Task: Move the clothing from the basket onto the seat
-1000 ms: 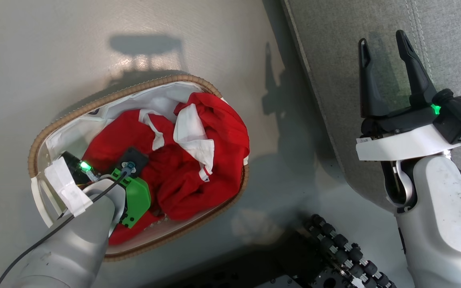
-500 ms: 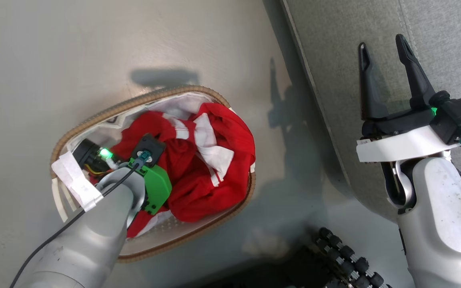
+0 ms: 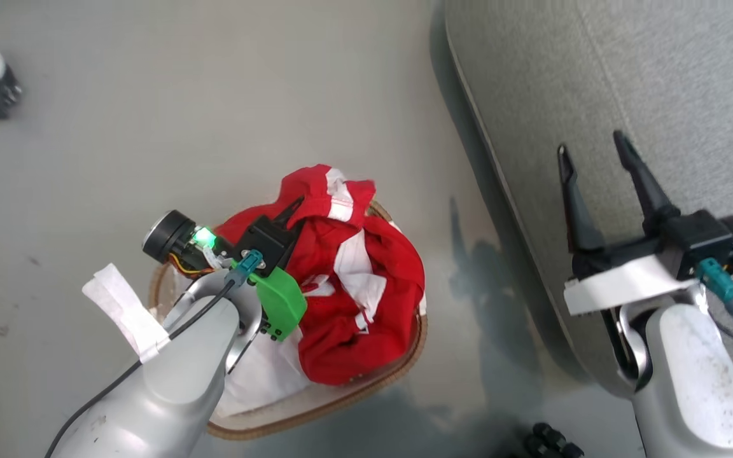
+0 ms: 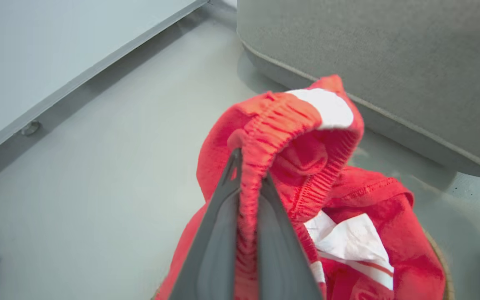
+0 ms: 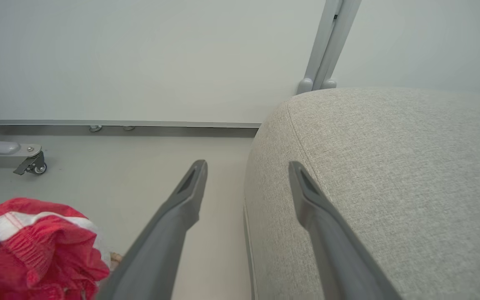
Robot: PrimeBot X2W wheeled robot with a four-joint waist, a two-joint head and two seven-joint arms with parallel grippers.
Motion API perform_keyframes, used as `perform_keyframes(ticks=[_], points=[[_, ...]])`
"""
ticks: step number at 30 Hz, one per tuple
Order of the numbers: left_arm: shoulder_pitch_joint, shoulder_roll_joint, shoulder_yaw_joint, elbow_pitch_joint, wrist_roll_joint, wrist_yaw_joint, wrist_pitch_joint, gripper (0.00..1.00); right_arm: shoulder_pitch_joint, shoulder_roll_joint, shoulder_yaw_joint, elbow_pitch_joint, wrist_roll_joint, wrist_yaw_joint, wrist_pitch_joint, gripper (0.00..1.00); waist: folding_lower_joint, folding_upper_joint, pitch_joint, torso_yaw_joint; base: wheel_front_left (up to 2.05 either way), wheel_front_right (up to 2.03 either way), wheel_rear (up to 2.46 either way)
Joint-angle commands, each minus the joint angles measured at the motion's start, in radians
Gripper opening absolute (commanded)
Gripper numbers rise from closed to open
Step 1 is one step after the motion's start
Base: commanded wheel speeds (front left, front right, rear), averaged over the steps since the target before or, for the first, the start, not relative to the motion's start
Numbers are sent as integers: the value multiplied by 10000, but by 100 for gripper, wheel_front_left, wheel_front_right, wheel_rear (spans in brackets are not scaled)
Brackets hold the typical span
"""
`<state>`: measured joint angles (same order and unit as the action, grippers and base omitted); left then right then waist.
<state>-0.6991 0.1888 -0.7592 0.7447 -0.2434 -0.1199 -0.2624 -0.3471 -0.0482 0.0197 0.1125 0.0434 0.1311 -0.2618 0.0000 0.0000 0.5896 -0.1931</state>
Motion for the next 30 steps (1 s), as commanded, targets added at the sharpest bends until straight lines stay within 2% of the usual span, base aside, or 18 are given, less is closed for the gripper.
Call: perform_keyframes(ticks=[1, 9, 18, 23, 30], points=[[219, 90, 40, -261, 81, -22, -36, 0, 321, -40, -13, 85, -117, -6, -49, 100, 0, 0, -1541, 599, 0, 0, 0], [22, 381, -100, -1491, 296, -80, -38, 0, 1368, -41, 114, 415, -491, -8, -49, 100, 0, 0, -3560, 870, 0, 0, 0], [-723, 775, -646, -2269, 9, -117, -21, 0, 2269, -41, 580, 666, -634, -8, -49, 100, 0, 0, -5468, 763, 0, 0, 0], [-1399, 1024, -1018, -2476, -312, -113, 115, 0, 2344, -40, 792, 672, -696, -8, -49, 100, 0, 0, -5925, 705, 0, 0, 0], [-2354, 1086, -1351, -2622, -598, -113, 159, 0, 2104, -38, 1125, 711, -822, -8, -49, 100, 0, 0, -6172, 716, 0, 0, 0]])
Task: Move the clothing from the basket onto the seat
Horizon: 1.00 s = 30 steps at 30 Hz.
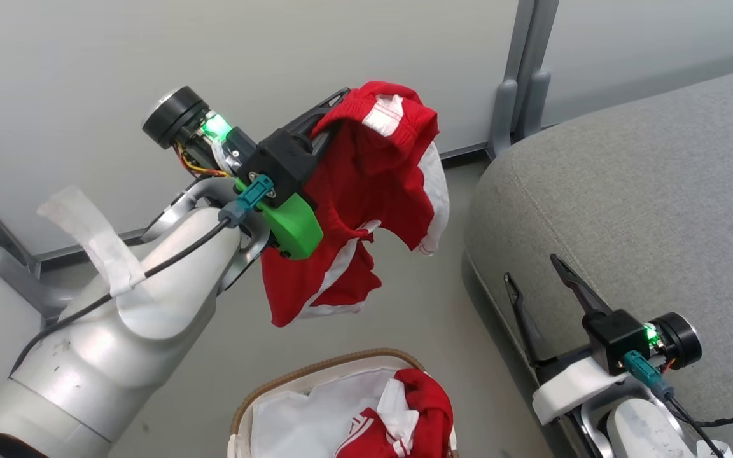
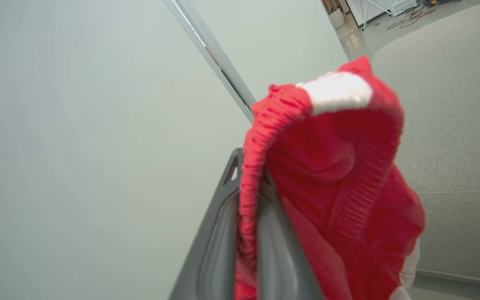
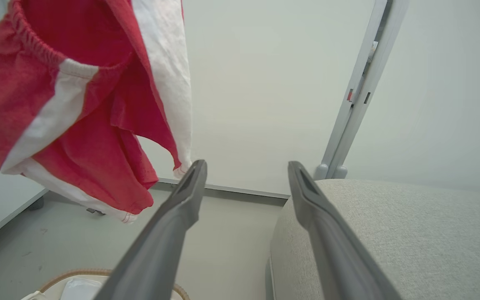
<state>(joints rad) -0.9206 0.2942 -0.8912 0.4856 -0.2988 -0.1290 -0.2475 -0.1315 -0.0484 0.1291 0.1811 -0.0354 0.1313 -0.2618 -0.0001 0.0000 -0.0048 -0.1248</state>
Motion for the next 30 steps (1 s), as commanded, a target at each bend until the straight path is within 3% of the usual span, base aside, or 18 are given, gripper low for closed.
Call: perform_keyframes(ticks=[1, 12, 27, 28, 30], points=[[-217, 26, -61, -45, -91, -24, 5, 0, -83, -36, 92, 46, -72, -10, -49, 100, 1, 0, -254, 44, 0, 0, 0], [-564, -201, -670, -319, -279, -25, 2, 0, -958, -33, 588, 775, -788, -10, -49, 100, 1, 0, -529, 436, 0, 0, 0], [-83, -444, -1327, -1002, -441, -19, 27, 0, -3349, -74, 1904, 3189, -1110, -10, -49, 100, 1, 0, -626, 1029, 0, 0, 0], [-33, -428, -1340, -1027, -460, -3, 26, 0, -3420, -73, 1906, 3328, -1032, -10, -49, 42, 1, 0, -626, 1058, 0, 0, 0], [100, -398, -1351, -1073, -528, 61, 29, 0, -3566, -58, 1889, 3548, -841, -10, -49, 2, 1, 0, -627, 1104, 0, 0, 0]])
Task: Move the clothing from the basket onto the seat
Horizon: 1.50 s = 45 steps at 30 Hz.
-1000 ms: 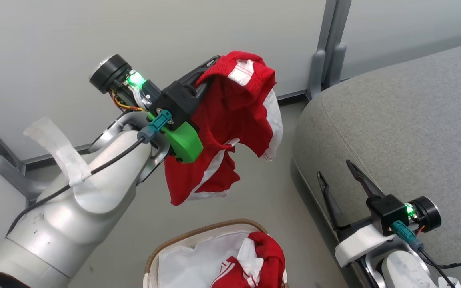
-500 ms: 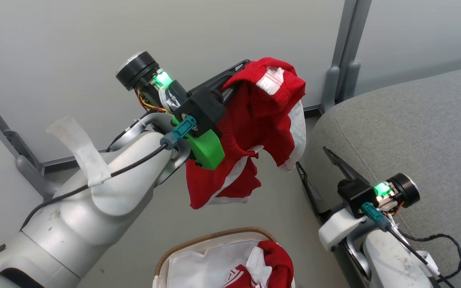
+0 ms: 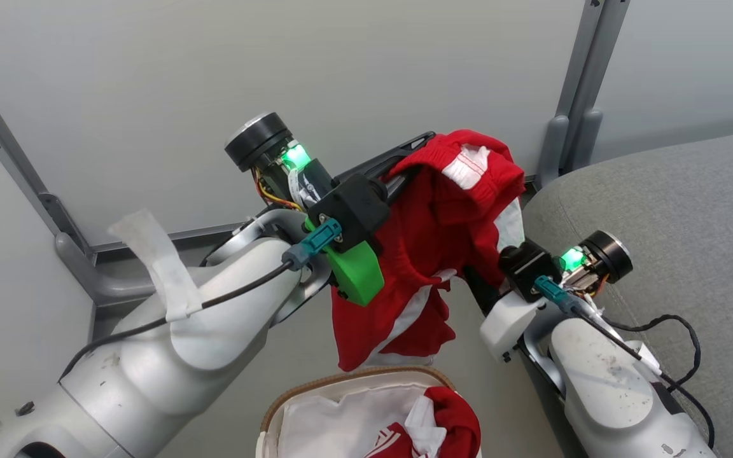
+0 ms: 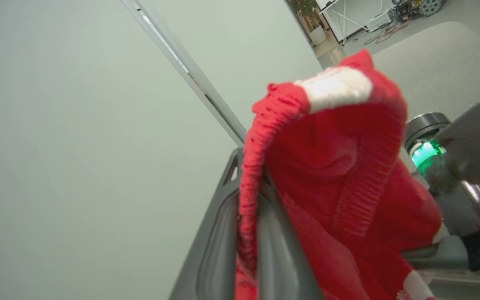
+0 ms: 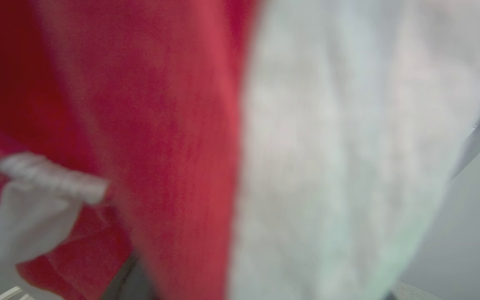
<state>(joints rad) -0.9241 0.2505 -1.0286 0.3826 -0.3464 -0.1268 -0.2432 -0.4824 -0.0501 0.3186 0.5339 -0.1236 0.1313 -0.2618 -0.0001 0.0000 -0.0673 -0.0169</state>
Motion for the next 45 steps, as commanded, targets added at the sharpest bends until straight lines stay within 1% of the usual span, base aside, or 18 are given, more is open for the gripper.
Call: perform_keyframes(ticks=[1, 9, 10, 11, 12, 13, 14, 20, 23, 28, 32, 38, 45], points=[[221, 67, 27, -48, -78, 78, -15, 0, -132, -37, 10, 95, 97, -10, -49, 0, 1, 0, 0, 40, 0, 0, 0], [1098, 247, 261, 118, -615, 454, -109, 0, -442, -124, 7, 82, 434, -10, -49, 0, 1, 0, 108, -44, 0, 0, 0], [1237, 232, 305, 142, -660, 501, -136, 10, -456, -133, -18, 56, 464, -10, -49, 0, 1, 0, 120, -60, 0, 0, 0], [1431, 197, 385, 179, -759, 567, -146, 35, -464, -149, -54, 18, 489, -10, -49, 0, 1, 0, 136, -81, 0, 0, 0], [1599, 156, 445, 221, -852, 611, -156, 63, -470, -170, -80, -2, 499, -10, -49, 0, 1, 0, 150, -94, 0, 0, 0], [1811, 97, 516, 267, -965, 685, -186, 94, -487, -196, -113, -28, 511, -10, -49, 0, 1, 0, 164, -110, 0, 0, 0], [1973, 54, 570, 304, -1045, 723, -200, 100, -522, -219, -143, -54, 525, -10, -49, 0, 1, 0, 178, -123, 0, 0, 0], [3391, -338, 1450, 289, -1400, 1006, -221, 100, -721, -338, -420, -303, 494, -10, -49, 0, 1, 0, 301, -207, 0, 0, 0], [4137, -533, 1926, 281, -1303, 1012, -223, 100, -847, -396, -577, -444, 439, -10, -49, 0, 1, 0, 338, -227, 0, 0, 0], [5424, -942, 2698, 420, -1116, 734, -226, 100, -833, -519, -832, -619, 366, -10, -49, 0, 1, 0, 388, -240, 0, 0, 0], [6122, -1211, 3138, 591, -915, 494, -227, 100, -790, -596, -1059, -713, 312, -10, -49, 0, 1, 0, 421, -246, 0, 0, 0], [6660, -1454, 3686, 725, -431, 248, -227, 100, -742, -729, -1349, -789, 270, -10, -49, 0, 1, 0, 461, -262, 0, 0, 0], [6920, -1671, 4145, 726, -39, 89, -228, 100, -588, -807, -1560, -808, 252, -10, -49, 0, 1, 0, 504, -334, 0, 0, 0]])
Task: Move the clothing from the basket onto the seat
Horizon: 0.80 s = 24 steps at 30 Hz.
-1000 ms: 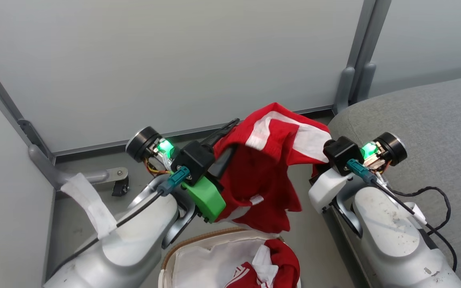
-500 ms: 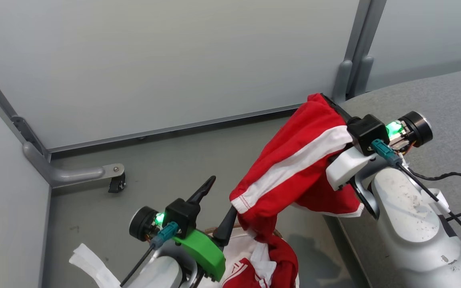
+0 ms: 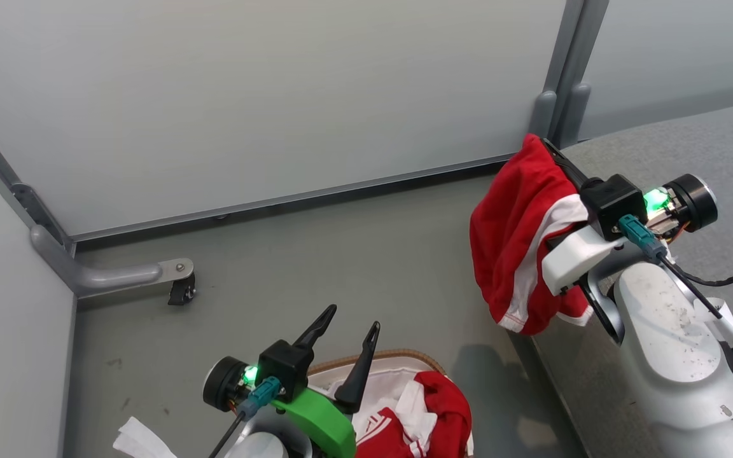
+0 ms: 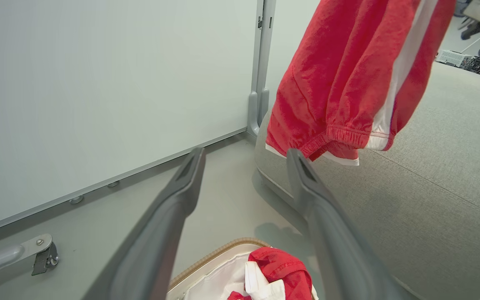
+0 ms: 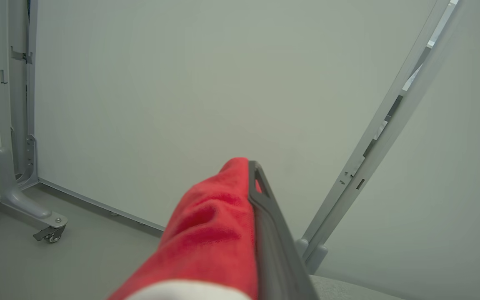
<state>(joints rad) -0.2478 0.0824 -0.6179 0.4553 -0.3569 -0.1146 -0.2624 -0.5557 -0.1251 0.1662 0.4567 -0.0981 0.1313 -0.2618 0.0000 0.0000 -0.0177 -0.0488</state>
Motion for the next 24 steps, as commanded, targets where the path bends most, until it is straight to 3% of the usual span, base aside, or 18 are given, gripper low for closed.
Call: perform_keyframes(ticks=[1, 10, 24], points=[[186, -26, 96, -8, 136, -55, -36, 100, 158, -61, -65, -23, -11, -10, -49, 0, 0, 0, 19, -36, 0, 0, 0], [348, -197, 480, -166, 441, -145, -35, 100, 161, -69, -54, 105, 35, -10, -49, 0, 0, 0, 269, -570, 0, 0, 0], [-168, -202, 632, -484, 973, -175, -35, 100, -130, -82, -238, -78, 183, -10, -49, 0, 0, 0, 1401, -3184, 0, 0, 0]])
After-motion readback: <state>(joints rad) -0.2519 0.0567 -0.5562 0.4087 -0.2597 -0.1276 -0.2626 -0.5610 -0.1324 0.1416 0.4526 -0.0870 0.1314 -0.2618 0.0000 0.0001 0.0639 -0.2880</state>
